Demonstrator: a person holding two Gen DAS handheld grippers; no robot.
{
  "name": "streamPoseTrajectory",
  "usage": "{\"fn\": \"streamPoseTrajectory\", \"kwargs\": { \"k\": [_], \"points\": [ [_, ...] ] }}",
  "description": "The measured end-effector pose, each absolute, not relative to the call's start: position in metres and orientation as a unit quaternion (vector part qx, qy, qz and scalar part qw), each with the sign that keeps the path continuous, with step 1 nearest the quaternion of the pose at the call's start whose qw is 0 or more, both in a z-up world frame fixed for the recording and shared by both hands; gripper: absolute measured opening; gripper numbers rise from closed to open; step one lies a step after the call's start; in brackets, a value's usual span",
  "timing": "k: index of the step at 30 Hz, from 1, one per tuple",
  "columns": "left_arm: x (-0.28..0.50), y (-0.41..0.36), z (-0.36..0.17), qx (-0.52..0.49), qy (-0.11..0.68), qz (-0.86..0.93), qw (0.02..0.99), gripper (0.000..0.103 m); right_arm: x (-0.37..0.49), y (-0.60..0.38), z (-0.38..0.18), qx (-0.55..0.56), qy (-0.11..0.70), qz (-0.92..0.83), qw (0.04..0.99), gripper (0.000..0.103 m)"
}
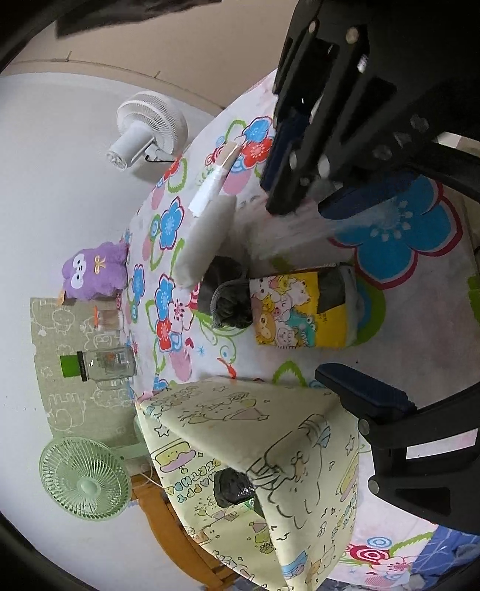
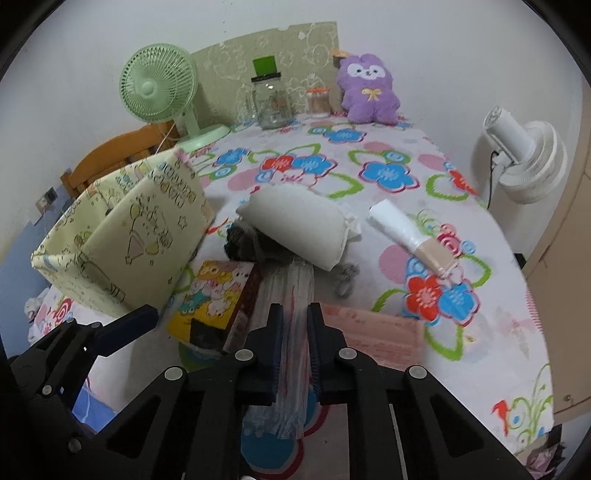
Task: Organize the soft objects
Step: 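Grasp the clear plastic straw pack with the right tool, then grasp the yellow cartoon pack with the left tool while the right holds the straws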
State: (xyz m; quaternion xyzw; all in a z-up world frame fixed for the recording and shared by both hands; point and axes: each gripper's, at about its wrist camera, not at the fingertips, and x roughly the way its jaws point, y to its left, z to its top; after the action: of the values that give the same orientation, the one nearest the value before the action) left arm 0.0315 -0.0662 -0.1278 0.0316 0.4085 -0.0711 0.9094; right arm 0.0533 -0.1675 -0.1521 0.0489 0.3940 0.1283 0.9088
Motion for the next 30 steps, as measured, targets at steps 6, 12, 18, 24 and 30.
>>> {"fn": "streamPoseTrajectory", "kwargs": {
  "k": [6, 12, 18, 24, 30],
  "points": [
    [0.039, -0.066, -0.129, 0.030, 0.407, -0.056, 0.911, 0.081, 0.058, -0.176, -0.146, 0.046, 0.386, 0.109, 0.915, 0.015],
    [0.048, -0.069, -0.137, 0.029, 0.420, -0.059, 0.905, 0.067, 0.062, -0.178, -0.151, 0.046, 0.393, 0.109, 0.912, 0.016],
    [0.055, -0.067, -0.143, 0.020, 0.428, -0.054, 0.902, 0.052, 0.066, -0.179, -0.155, 0.053, 0.400, 0.109, 0.909, 0.016],
    [0.054, -0.072, -0.144, 0.026, 0.425, -0.062, 0.902, 0.050, 0.071, -0.180, -0.161, 0.070, 0.408, 0.115, 0.903, 0.018],
    [0.054, -0.073, -0.145, 0.027, 0.424, -0.061, 0.903, 0.049, 0.075, -0.177, -0.165, 0.060, 0.416, 0.102, 0.902, 0.029]
  ]
}}
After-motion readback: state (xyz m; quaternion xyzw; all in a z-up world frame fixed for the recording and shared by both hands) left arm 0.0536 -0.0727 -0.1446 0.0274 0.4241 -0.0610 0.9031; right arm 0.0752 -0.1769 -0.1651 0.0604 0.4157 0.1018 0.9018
